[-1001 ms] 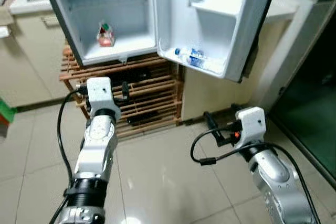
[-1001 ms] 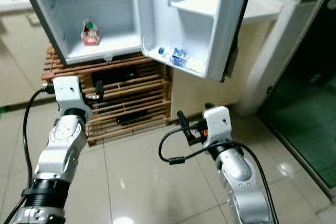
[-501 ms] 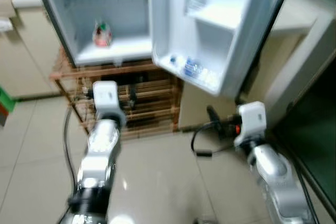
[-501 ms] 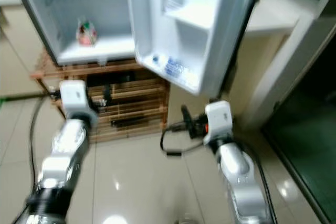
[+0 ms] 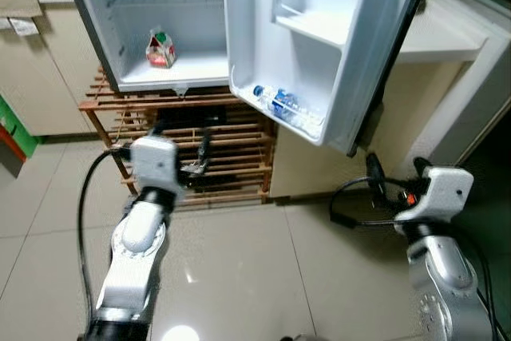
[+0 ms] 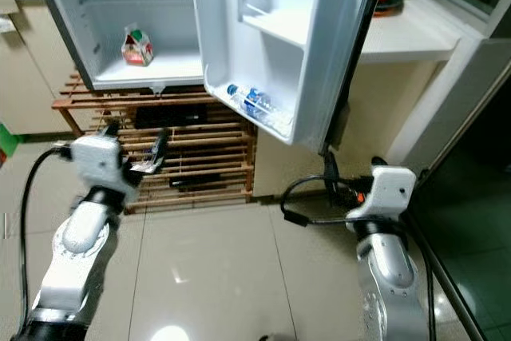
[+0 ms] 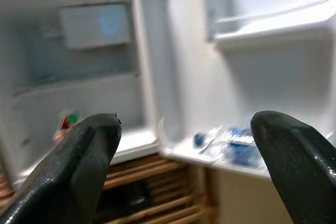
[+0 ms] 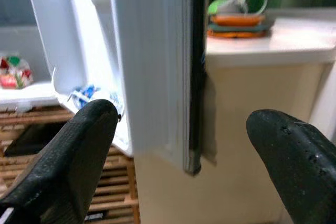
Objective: Restocking fridge
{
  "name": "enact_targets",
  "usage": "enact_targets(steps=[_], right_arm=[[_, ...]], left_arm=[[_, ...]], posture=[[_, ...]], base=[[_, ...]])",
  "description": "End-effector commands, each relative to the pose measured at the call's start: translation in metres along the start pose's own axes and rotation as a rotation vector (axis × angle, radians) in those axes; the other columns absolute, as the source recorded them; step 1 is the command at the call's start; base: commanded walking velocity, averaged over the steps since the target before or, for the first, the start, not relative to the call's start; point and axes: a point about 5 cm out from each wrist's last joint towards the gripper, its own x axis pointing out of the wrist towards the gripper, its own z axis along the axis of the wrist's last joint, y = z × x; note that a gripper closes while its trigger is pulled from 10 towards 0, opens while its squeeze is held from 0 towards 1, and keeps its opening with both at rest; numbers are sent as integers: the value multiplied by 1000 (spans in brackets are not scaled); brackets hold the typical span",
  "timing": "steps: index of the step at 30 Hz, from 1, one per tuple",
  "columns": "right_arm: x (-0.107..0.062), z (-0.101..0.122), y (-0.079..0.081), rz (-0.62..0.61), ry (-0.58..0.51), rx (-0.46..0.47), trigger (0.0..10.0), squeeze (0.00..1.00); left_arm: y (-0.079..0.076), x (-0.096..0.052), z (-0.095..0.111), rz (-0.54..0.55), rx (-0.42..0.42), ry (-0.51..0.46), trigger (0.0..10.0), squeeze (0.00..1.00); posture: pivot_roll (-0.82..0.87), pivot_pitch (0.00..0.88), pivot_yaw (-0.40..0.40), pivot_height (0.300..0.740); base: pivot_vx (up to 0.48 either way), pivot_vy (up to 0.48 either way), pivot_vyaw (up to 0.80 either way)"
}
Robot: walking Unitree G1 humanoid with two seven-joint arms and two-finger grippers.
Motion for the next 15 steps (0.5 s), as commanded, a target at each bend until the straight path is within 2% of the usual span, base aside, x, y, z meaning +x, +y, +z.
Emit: enact_targets(steps=[1,4,9,15], right_arm=[[1,-2,-4,-17,9,-13,10000,0],[2,-4,-5,-16,16,-13,10000,0],[2,-6,-3,-5,26,-18,10000,0],[5,-8,-5,-4,35,-29,10000,0]], left_arm=[[5,2,-3,29,-19,19,10000,0],[11,3,-8,68,-58,51,10000,0],[7,3,-10,66,-75,67,10000,0],[11,3,-16,108,-123,97,10000,0]], posture=[[-162,0,19,740],[-166,0,27,740],[-170,0,30,740],[-165,0,30,740]], base=[[0,-431,0],[0,-416,0],[0,-413,0],[160,-414,0]])
